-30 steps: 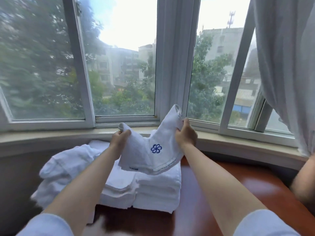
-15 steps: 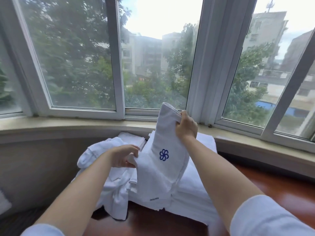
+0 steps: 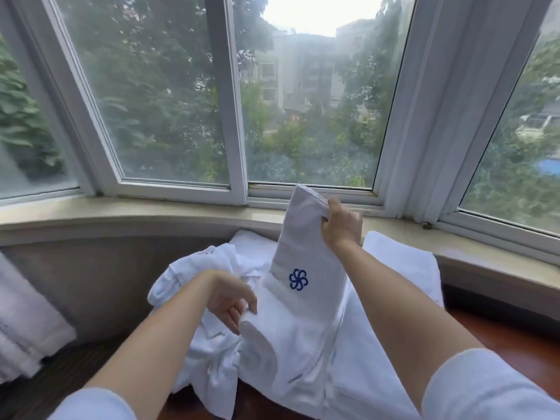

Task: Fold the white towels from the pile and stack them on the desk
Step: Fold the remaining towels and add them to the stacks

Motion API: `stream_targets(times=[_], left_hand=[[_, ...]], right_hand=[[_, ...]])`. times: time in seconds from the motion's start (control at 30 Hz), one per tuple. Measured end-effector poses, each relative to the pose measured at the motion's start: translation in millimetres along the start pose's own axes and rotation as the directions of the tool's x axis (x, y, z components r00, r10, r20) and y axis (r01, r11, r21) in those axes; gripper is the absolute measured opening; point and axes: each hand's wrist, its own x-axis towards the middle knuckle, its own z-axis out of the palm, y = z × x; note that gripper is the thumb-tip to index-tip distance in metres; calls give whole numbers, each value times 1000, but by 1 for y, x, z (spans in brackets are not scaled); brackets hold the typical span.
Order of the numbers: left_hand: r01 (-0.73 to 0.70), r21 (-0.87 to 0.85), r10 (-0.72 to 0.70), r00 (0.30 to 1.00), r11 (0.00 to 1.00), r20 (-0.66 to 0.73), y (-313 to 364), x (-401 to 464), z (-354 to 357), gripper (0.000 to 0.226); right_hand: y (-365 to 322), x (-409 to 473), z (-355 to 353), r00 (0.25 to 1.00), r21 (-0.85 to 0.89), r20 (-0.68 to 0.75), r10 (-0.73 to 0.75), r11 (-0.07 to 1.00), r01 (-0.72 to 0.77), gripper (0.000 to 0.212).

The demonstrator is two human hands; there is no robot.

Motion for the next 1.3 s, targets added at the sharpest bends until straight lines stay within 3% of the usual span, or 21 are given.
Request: stream_targets(times=[0.1, 0.2, 0.3, 0.4, 0.47, 0.57, 0.77, 1.03, 1.3], left_hand=[[61, 106, -62, 998, 993, 0, 4, 23, -15, 16], [46, 104, -44, 999, 994, -21, 8, 47, -30, 44], [-40, 121, 45, 998, 992, -38, 13, 66, -39, 29], [-41, 123, 42, 999, 992, -3, 11, 78, -44, 17], [-29, 117, 26, 999, 993, 22, 10, 84, -45, 16], [-19, 122, 15, 1000, 992, 27, 11, 88, -45, 14], [-2, 154, 8, 999, 988, -39, 16, 80, -38, 26], [-17, 138, 34, 992, 990, -122, 1, 57, -18, 48], [-49, -6, 50, 998, 999, 46, -16, 25, -5, 32]], right_hand=[[12, 10, 20, 999, -51, 17, 29, 998, -28, 22], [21, 20, 36, 995, -82, 44, 89, 993, -85, 24], [31, 33, 52, 993, -76, 44, 113, 991, -109, 25], [38, 43, 66, 989, -109, 64, 133, 986, -126, 31], [45, 42, 76, 957, -165, 202, 209, 970, -178, 50], [55, 26, 86, 818, -333, 461, 345, 921, -201, 81], [58, -19, 80, 740, -386, 565, 364, 910, -153, 58], [32, -75, 53, 735, -344, 597, 321, 930, -127, 48], [6, -120, 48, 628, -263, 750, 209, 965, -7, 43]])
